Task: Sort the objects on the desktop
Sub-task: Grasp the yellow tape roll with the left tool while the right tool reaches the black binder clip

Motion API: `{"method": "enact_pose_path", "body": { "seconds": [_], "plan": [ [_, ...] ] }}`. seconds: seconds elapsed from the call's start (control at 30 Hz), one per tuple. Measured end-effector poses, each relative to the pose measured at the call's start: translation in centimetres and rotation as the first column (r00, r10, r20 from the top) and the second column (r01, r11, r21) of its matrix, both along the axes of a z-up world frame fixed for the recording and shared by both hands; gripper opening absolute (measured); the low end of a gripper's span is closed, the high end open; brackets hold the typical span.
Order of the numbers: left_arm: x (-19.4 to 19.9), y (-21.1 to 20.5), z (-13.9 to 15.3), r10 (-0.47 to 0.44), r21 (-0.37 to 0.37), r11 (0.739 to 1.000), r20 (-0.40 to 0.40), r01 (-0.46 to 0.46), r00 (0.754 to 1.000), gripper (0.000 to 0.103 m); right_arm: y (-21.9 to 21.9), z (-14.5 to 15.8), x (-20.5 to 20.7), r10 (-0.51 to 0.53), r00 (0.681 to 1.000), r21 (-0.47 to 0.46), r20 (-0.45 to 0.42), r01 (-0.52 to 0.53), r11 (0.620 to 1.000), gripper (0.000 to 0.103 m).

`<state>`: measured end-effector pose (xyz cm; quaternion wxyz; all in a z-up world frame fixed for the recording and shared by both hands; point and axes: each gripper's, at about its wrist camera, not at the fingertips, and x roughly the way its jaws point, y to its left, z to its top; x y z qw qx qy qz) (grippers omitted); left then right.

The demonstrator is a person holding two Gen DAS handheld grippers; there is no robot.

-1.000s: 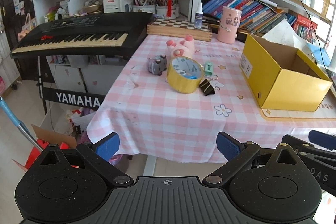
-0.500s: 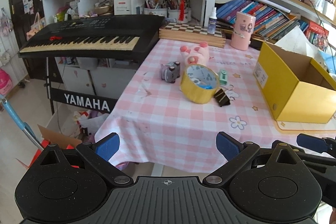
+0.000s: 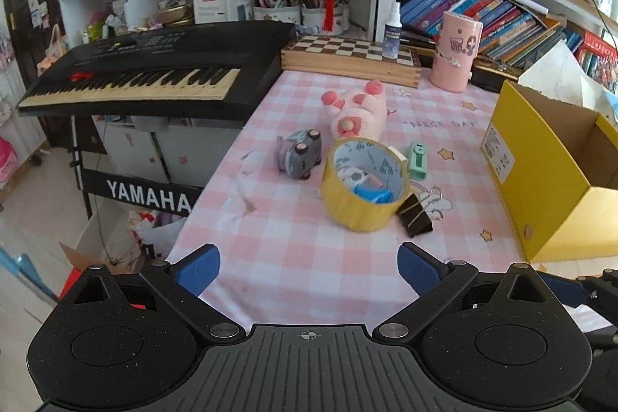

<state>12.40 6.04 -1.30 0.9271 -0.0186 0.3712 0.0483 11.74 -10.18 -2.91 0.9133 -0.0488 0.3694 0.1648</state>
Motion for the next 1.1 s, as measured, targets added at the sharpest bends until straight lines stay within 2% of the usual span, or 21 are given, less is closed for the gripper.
{"method": "enact_pose_path", "body": {
  "seconds": [0.57, 0.8, 1.1],
  "plan": [
    [9.6, -3.3, -2.1, -0.089, 0.051, 0.994, -0.073, 0.093, 0.993, 0.100, -0.2, -1.8, 6.5, 0.096, 0.994, -0.014, -0.055, -0.097, 0.995, 0.048],
    [12.4, -4.5, -3.5, -0.130, 0.094, 0.986, -0.106, 0.140, 0.986, 0.100, 0.4, -2.5, 8.1, 0.148, 0.986, -0.016, -0.071, -0.150, 0.989, 0.048],
    [14.3, -5.1, -5.1, -0.130, 0.128, 0.981, -0.141, 0.148, 0.981, 0.098, 1.1, -3.1, 9.9, 0.191, 0.979, -0.020, -0.072, -0.193, 0.981, 0.048]
  ]
}}
